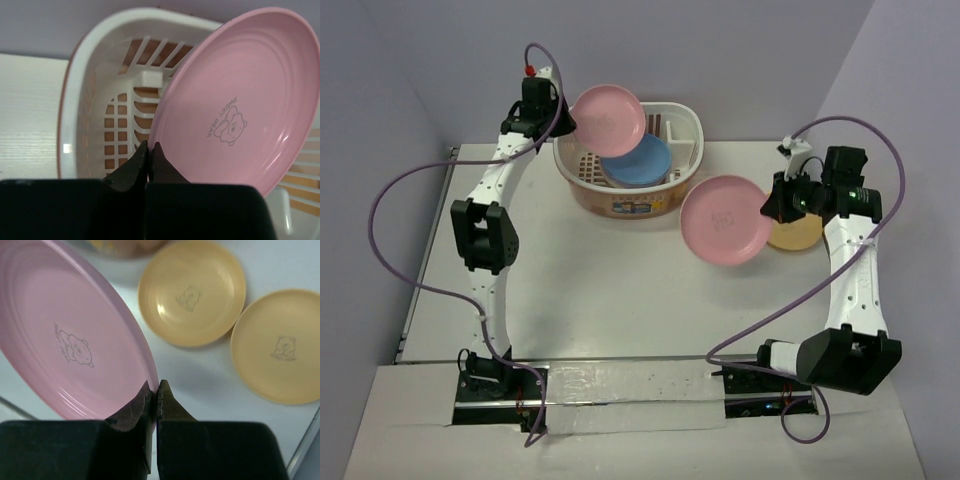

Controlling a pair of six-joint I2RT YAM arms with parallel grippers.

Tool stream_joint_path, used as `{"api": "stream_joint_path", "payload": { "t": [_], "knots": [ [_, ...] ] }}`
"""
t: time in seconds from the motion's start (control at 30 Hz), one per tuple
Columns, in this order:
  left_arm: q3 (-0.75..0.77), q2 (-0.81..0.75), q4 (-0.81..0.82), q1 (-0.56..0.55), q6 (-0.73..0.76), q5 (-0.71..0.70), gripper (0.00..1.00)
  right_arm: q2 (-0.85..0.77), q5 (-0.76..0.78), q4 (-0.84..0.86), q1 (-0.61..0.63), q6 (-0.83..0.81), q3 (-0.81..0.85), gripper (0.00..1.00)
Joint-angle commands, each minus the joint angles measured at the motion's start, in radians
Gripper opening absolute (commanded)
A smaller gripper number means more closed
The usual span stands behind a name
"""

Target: Place the plates into the plastic bin on the countertop

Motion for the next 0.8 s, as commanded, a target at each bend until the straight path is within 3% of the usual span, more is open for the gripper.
{"api": "stream_joint_path", "payload": {
  "t": [0.0, 0.17, 0.4, 0.47, 0.63, 0.77],
  "knots": [
    [0.043, 0.004, 0.076, -0.046, -0.041, -0.01, 0.0, -0.007, -0.015, 0.161, 0.025, 0.249, 0.141, 0.0],
    [0.048, 0.075, 0.103, -0.087, -0.053, -0.003, 0.0, 0.045, 0.107, 0.32, 0.116, 0.386, 0.231, 0.0],
    [0.067, 0.133, 0.085, -0.112, -0.055, -0.029, 0.05, 0.183, 0.319, 0.391, 0.278, 0.467, 0.402, 0.0],
    [0.069, 0.145, 0.076, -0.104, -0.056, -0.022, 0.16, 0.246, 0.338, 0.394, 0.315, 0.507, 0.455, 0.0],
    [0.061, 0.119, 0.068, -0.087, -0.063, 0.001, 0.84, 0.358, 0.395, 0.431, 0.383, 0.541, 0.584, 0.0],
    [0.063, 0.018, 0.102, -0.064, -0.072, 0.015, 0.99, 0.484, 0.412, 0.447, 0.424, 0.558, 0.685, 0.0]
  ]
}}
